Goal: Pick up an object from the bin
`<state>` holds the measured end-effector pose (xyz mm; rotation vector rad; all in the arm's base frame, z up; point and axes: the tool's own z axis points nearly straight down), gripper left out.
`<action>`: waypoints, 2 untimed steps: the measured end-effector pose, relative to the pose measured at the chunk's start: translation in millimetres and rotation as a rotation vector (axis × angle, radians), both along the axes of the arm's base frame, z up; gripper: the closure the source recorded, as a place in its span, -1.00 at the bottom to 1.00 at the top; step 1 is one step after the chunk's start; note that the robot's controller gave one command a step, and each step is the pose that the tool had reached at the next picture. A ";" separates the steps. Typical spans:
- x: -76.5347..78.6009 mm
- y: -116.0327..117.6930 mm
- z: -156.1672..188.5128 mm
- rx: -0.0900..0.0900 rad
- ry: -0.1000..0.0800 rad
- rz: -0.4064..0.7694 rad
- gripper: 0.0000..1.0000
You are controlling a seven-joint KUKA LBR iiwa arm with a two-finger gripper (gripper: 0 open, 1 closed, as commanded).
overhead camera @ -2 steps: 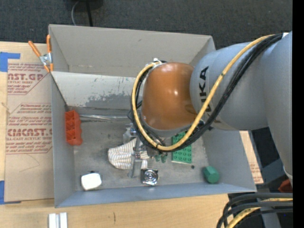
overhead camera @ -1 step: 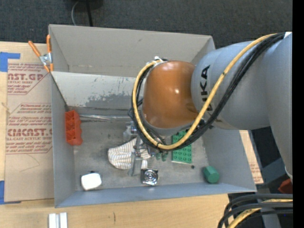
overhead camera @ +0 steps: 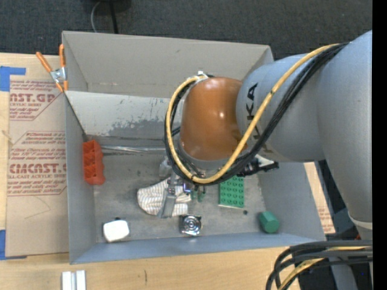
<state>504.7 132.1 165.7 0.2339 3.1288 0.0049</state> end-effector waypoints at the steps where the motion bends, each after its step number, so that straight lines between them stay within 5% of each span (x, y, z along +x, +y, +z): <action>1: 15.2 -3.4 -32.6 -0.002 0.006 -0.219 -1.00; 2: 15.5 -9.7 -72.3 -0.001 0.000 -0.040 -1.00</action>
Offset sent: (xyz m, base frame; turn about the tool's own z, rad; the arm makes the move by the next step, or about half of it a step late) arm 0.0137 -0.0156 -0.0957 -0.0187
